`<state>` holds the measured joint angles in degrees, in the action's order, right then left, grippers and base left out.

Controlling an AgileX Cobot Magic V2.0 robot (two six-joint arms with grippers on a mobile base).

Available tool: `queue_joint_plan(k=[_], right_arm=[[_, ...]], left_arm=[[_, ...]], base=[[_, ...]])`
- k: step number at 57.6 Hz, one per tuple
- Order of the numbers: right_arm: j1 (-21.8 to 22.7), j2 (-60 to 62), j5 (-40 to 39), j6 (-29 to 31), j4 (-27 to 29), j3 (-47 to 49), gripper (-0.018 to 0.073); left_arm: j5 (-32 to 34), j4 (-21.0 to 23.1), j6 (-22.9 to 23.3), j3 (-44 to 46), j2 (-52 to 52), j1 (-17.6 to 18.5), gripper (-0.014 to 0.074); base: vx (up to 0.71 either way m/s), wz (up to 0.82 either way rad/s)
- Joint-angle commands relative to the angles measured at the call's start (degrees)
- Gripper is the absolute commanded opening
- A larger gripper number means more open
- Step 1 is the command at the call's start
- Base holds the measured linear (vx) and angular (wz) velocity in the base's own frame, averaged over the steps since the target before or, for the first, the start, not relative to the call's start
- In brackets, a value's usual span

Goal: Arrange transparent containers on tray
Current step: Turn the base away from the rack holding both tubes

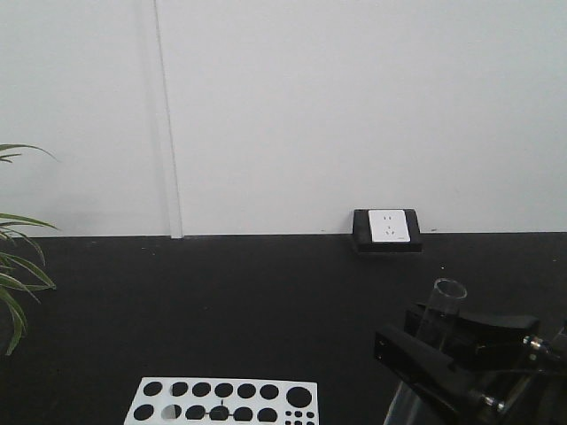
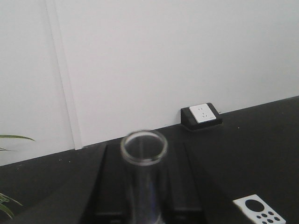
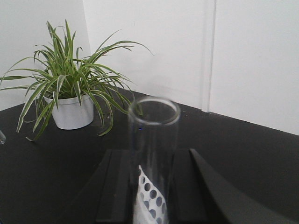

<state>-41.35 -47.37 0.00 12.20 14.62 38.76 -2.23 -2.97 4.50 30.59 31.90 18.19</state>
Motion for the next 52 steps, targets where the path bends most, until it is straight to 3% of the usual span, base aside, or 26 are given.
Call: queue_joint_plan(k=[1, 52], right_arm=[[0.2, 0.4, -4.6, 0.7, 0.0, 1.8, 0.0202], [0.2, 0.4, -4.3, 0.7, 0.2, 1.8, 0.0202]], left_arm=[[4.7, 0.5, 0.3, 1.7, 0.1, 0.3, 0.0048], [4.7, 0.5, 0.3, 1.7, 0.3, 0.3, 0.0048]], base=[[0.0, 0.0], [-0.05, 0.01]])
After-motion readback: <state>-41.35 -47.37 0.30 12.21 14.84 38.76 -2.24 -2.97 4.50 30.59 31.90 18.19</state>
